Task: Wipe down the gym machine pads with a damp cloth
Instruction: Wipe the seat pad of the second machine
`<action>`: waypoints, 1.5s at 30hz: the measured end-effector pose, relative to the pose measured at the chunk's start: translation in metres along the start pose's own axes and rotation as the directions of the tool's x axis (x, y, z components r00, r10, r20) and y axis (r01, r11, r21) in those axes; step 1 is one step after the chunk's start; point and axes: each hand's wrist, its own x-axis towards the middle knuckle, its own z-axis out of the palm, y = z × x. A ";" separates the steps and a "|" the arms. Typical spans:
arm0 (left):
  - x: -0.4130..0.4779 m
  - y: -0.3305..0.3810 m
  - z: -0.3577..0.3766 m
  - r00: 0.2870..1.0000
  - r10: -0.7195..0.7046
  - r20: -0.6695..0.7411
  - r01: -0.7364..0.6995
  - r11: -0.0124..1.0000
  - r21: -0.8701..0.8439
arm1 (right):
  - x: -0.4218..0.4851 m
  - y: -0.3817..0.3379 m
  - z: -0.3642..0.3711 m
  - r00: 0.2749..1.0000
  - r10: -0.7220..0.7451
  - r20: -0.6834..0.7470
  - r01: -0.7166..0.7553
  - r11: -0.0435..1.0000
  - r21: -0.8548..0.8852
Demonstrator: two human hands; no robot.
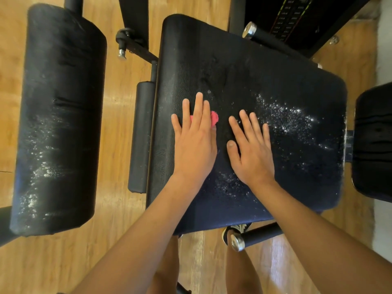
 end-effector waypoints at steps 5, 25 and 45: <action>0.064 0.006 -0.003 0.999 0.014 -0.049 -0.009 0.995 0.100 | 0.000 0.002 0.002 1.000 -0.008 -0.006 0.008 1.000 0.000; 0.244 -0.007 -0.040 0.999 0.005 0.050 -0.017 0.971 0.240 | 0.003 0.004 0.003 0.999 -0.031 -0.013 0.031 0.999 0.012; 0.204 -0.011 -0.023 1.000 0.015 -0.008 -0.013 0.984 0.177 | 0.005 0.003 0.001 1.000 -0.028 0.009 0.028 1.000 0.008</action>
